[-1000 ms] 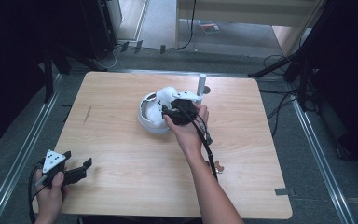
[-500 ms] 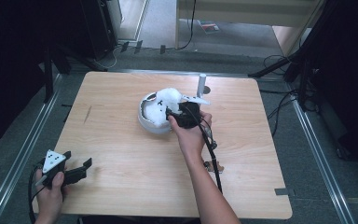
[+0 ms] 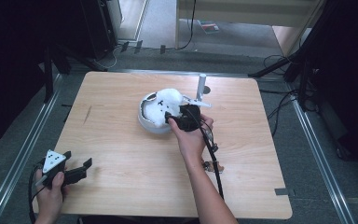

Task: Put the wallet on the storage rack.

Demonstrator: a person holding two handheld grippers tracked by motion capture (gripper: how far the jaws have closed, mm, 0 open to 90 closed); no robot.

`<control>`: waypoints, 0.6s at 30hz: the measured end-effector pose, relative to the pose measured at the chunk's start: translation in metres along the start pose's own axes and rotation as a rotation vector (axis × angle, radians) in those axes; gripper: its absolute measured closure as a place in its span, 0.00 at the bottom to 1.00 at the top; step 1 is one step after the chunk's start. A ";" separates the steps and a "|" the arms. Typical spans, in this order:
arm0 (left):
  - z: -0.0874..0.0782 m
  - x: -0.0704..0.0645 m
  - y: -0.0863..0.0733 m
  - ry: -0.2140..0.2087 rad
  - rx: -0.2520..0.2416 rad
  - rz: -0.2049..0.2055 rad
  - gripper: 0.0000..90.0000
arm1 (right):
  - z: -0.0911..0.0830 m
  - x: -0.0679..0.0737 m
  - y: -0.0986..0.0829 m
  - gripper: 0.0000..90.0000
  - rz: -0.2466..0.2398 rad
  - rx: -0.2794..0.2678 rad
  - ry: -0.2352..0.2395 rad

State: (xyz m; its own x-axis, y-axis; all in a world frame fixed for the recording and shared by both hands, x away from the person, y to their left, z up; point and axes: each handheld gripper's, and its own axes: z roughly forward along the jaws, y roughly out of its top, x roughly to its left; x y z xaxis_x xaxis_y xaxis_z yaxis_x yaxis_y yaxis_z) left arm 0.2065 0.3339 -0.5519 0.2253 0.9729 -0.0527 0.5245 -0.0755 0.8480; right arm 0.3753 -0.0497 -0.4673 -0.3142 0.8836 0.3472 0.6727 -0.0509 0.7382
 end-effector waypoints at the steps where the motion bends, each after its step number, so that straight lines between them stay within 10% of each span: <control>1: 0.000 0.000 0.000 0.001 -0.001 0.000 0.16 | 0.002 0.000 -0.001 0.35 0.022 0.012 0.005; 7: 0.000 0.000 0.000 0.001 -0.001 -0.001 0.16 | 0.013 -0.001 -0.007 0.39 0.083 0.055 0.105; 18: 0.000 0.000 0.000 -0.002 0.001 0.000 0.16 | 0.001 0.015 -0.005 0.86 0.046 -0.070 0.026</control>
State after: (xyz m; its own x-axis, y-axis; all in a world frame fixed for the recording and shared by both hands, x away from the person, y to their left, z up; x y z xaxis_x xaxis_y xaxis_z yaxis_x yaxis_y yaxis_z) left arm 0.2065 0.3341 -0.5518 0.2268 0.9725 -0.0531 0.5249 -0.0762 0.8477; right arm 0.3677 -0.0358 -0.4664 -0.3018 0.8673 0.3958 0.6387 -0.1243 0.7594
